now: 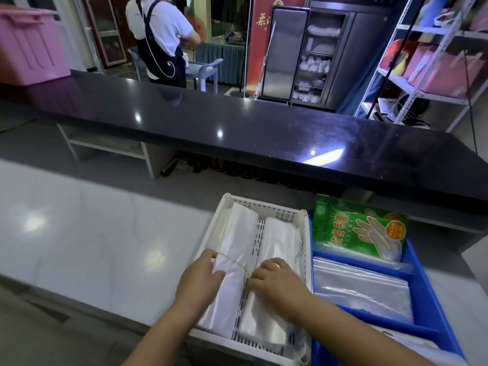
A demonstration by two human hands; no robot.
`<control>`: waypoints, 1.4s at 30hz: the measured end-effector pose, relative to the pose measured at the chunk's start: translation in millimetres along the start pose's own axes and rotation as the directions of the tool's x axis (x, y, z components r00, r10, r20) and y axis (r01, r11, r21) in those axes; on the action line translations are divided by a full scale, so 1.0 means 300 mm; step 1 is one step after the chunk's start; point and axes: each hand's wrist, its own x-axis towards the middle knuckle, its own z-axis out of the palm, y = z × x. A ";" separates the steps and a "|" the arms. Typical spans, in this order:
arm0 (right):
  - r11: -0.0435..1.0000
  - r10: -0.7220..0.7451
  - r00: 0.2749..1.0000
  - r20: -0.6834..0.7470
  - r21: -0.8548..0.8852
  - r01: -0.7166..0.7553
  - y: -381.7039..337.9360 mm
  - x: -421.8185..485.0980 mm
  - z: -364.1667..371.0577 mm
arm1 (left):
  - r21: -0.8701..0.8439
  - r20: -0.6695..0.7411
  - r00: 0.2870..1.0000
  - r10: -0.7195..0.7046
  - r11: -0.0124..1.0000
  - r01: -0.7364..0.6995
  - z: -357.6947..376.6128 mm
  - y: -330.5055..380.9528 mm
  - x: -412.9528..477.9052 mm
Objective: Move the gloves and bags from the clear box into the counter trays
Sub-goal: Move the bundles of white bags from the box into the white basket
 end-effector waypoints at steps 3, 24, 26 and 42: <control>0.993 -0.023 1.000 0.000 -0.118 0.023 0.014 0.003 -0.021 | -0.001 0.022 1.000 0.001 1.000 -0.001 0.037 0.014 0.000; 0.997 0.031 0.990 -0.134 0.068 -0.022 0.068 -0.076 -0.014 | 0.473 0.232 0.970 0.075 0.863 -0.180 0.094 0.086 -0.080; 0.994 0.036 0.989 -0.144 0.108 -0.021 0.074 -0.069 -0.010 | 0.509 0.237 0.968 0.084 0.838 -0.197 0.100 0.094 -0.075; 0.974 0.076 0.984 -0.164 0.224 -0.038 0.161 0.017 0.003 | 0.572 0.538 0.817 0.207 0.622 -0.534 0.095 0.013 0.033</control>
